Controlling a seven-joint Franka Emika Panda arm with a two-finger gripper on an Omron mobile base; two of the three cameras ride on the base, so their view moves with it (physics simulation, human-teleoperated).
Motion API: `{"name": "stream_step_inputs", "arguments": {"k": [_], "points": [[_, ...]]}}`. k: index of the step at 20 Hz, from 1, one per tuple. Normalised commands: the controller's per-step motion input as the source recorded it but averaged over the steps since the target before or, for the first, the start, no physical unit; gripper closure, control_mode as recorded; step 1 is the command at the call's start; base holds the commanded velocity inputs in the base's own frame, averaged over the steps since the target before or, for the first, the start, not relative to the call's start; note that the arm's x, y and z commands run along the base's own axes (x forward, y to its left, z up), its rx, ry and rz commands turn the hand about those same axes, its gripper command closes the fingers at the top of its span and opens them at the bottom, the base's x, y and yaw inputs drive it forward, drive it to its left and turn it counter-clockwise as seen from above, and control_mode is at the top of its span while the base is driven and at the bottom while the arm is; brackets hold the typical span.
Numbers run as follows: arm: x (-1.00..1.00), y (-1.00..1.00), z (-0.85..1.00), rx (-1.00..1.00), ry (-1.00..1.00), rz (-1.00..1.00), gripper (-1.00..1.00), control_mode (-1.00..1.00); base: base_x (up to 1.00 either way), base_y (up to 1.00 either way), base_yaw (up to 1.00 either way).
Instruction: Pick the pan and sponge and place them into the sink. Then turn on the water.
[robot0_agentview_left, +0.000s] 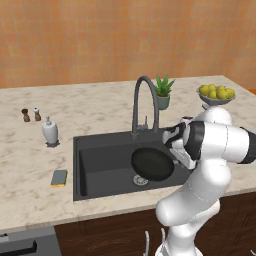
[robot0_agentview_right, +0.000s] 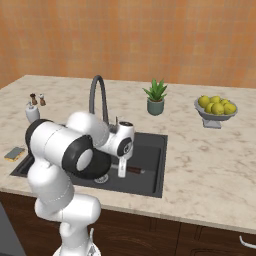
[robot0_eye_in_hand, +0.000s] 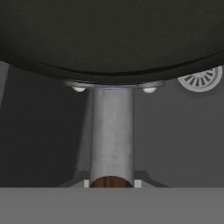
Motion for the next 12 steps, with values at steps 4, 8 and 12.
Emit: {"name": "stream_step_inputs", "arguments": {"k": [4, 8, 12], "points": [[0.2, -0.09, -0.37, 0.06, 0.0, 0.0, 1.0, -1.0, 0.0, 0.0, 0.0], [0.19, -0.02, -0.47, 0.02, 0.0, 0.0, 1.0, -1.0, 0.0, 0.0, 0.0], [0.15, 0.0, -0.49, 0.0, 0.0, 0.0, 1.0, -1.0, 0.0, 0.0, 0.0]]}}
